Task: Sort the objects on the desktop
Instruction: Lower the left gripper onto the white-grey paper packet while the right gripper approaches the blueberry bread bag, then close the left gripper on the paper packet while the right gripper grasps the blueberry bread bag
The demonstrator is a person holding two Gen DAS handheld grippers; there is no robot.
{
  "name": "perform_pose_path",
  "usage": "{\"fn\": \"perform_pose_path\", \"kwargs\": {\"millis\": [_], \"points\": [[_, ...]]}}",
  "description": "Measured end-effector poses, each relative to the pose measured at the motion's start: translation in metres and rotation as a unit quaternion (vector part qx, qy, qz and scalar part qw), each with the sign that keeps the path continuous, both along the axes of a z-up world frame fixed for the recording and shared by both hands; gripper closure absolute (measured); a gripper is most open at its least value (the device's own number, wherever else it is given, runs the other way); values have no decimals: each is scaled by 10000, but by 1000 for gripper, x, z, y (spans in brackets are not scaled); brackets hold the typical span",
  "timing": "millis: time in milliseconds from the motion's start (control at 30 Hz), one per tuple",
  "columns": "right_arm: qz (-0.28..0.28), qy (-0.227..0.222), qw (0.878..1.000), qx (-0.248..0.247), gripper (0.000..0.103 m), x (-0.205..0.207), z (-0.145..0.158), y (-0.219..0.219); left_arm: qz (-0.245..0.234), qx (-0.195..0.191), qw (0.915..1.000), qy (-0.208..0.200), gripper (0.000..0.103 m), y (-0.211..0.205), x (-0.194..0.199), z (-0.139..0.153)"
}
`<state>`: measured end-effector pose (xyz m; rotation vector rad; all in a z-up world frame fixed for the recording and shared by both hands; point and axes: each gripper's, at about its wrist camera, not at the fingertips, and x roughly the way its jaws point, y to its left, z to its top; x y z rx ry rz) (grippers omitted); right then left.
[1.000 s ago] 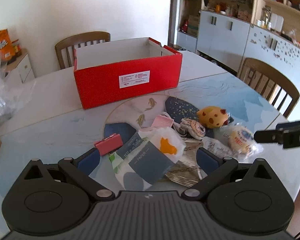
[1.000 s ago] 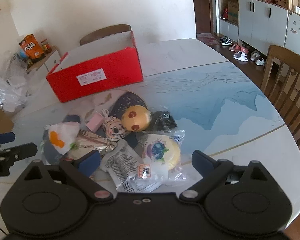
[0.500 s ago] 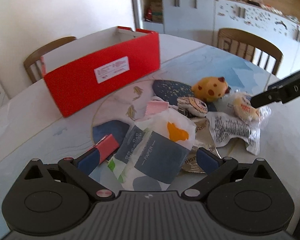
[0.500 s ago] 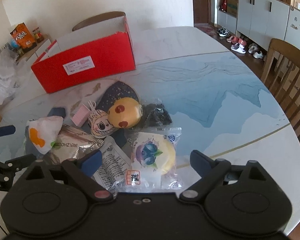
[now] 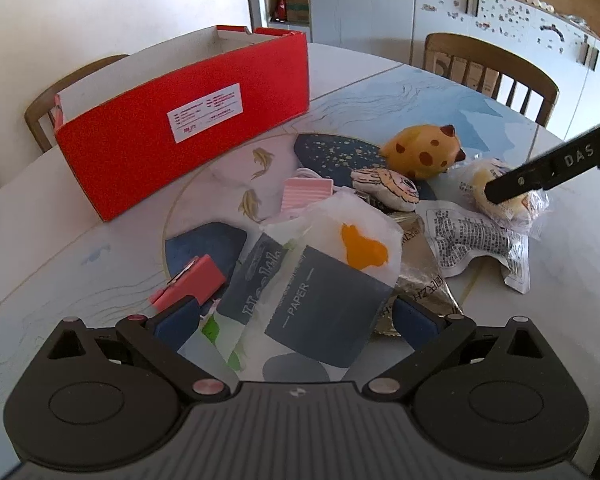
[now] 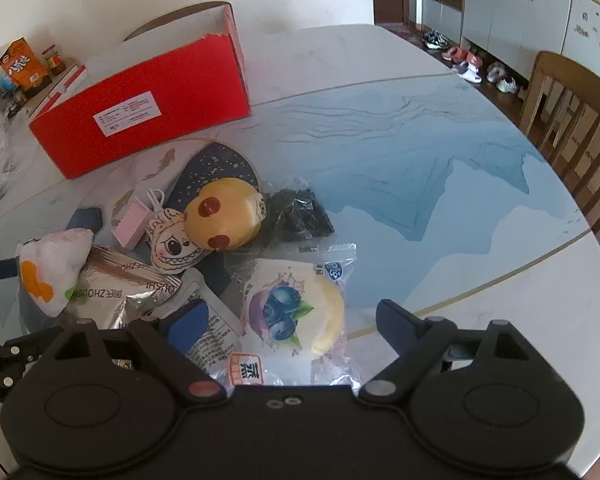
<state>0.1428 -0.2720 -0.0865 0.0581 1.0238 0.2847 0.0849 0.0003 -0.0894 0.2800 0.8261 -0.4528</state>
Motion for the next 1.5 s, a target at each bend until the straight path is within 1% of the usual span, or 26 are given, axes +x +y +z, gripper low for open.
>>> {"fn": "perform_pose_path", "kwargs": {"millis": [67,300,367,467,500,567,633,700,733,767,800,967,1233,1500], "points": [[-64,84,9999,59,16,2,-3,-1,51,-63,10000,16,1,2,1,0],[-122,275,9995,139,21,5,-11,-5,430,-291,9986,126,9,6,7,4],[-130,355,9991,176,24,6,-14,-7,492,-386,9980,131,15,7,7,5],[-153,386,9989,219,27,7,-15,-8,534,-409,9977,107,20,6,7,7],[-148,385,9989,209,30,7,-15,-8,540,-412,9976,98,22,5,6,8],[-119,384,9990,203,35,8,-14,-8,618,-418,9972,71,28,4,5,9],[-82,390,9989,232,45,8,-13,-7,640,-396,9972,44,33,2,4,10],[-78,368,9991,206,47,8,-13,-6,649,-369,9972,8,37,1,2,11],[-82,354,9992,195,47,8,-13,-6,646,-366,9972,-8,41,0,1,11],[-88,344,9992,193,48,7,-12,-6,643,-367,9972,-28,49,0,0,12],[-91,340,9992,190,48,6,-12,-6,635,-374,9973,-13,52,-1,-1,13],[-113,293,9994,168,50,3,-9,-6,641,-347,9973,-22,59,-1,-3,12],[-235,188,9993,229,50,-6,2,-9,768,-541,9956,-10,63,6,-9,16],[-250,6,9992,324,50,-15,22,-3,764,-784,9940,-37,64,14,-16,26]]}}
